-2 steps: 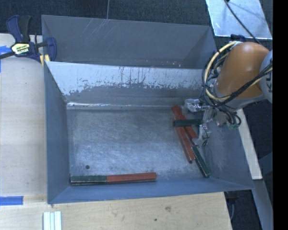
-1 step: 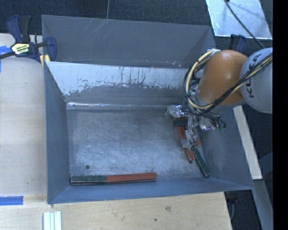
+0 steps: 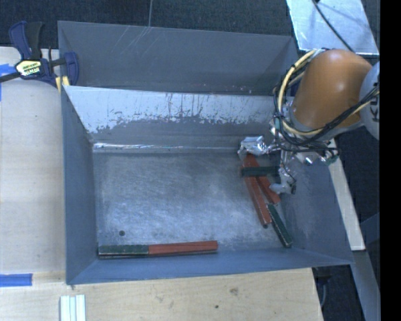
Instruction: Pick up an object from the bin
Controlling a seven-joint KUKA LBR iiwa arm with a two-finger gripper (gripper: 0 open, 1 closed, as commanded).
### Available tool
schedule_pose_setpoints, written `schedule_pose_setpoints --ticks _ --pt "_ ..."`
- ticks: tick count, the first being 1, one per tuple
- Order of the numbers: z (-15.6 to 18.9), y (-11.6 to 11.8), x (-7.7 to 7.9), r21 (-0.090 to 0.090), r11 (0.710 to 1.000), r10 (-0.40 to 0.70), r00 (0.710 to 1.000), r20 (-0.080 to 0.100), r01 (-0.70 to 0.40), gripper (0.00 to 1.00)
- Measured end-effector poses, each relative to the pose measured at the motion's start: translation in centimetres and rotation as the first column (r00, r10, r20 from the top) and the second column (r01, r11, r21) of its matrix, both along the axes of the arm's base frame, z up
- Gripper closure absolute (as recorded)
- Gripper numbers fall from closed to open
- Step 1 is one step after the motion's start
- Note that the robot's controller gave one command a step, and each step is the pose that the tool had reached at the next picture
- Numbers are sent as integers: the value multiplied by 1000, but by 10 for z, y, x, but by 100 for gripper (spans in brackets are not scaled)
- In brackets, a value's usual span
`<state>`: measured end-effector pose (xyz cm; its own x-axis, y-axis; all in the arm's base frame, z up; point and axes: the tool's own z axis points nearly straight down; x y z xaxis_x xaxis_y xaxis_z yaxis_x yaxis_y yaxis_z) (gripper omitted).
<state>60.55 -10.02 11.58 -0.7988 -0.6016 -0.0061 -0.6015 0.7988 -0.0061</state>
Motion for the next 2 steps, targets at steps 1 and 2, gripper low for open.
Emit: schedule_pose_setpoints --ticks 1,2 --pt "-46 37 12 2 906 423 906 -6 -423 0" --pt "18 -3 8 -5 646 764 646 -5 -764 0"
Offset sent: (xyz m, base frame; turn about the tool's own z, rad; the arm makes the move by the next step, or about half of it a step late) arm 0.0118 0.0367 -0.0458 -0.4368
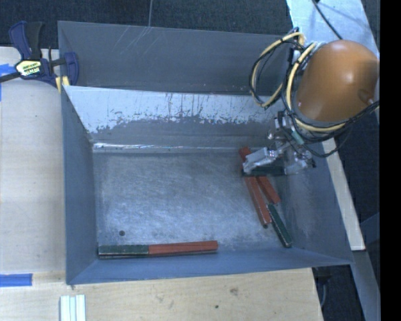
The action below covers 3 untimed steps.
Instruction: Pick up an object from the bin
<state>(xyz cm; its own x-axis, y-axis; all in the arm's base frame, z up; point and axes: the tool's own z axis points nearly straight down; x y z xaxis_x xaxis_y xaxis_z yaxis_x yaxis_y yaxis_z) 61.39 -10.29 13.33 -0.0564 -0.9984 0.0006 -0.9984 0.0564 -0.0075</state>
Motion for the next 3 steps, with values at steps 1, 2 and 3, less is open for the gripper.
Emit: schedule_pose_setpoints --ticks 1,2,3 --pt "-66 15 -2 5 992 129 992 -11 -129 0" --pt "-63 14 -1 3 992 126 992 -8 -126 100" --pt "40 17 -22 0 988 152 988 0 -152 100"
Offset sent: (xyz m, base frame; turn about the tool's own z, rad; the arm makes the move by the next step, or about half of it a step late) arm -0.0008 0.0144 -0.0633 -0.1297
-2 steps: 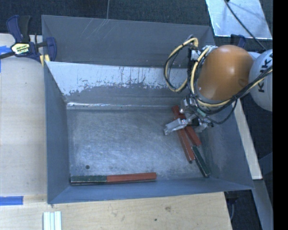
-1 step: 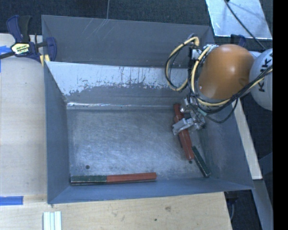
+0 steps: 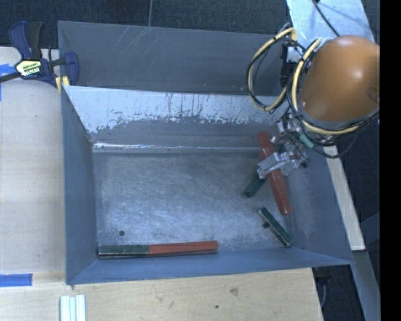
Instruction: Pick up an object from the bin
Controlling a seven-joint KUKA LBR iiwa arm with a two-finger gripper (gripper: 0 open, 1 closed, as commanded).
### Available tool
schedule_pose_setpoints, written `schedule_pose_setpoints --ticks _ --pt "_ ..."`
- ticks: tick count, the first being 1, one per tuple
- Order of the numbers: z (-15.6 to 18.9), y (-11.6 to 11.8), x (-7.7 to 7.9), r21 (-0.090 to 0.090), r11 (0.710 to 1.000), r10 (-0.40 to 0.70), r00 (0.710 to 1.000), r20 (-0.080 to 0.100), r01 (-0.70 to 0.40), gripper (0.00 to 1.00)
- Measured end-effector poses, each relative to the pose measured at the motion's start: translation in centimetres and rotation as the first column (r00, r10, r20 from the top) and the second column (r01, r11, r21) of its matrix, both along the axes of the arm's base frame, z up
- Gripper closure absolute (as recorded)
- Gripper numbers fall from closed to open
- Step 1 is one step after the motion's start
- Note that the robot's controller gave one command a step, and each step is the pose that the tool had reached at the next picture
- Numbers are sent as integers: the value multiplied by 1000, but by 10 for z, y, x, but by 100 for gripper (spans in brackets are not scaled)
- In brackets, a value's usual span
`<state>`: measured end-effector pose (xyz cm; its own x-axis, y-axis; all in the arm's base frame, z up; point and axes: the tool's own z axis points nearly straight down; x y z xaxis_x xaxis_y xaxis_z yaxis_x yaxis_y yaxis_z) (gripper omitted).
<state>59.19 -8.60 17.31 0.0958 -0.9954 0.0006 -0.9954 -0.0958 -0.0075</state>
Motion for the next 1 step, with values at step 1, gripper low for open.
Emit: schedule_pose_setpoints --ticks 1 --pt "84 -8 9 0 1000 -17 1000 2 17 100"
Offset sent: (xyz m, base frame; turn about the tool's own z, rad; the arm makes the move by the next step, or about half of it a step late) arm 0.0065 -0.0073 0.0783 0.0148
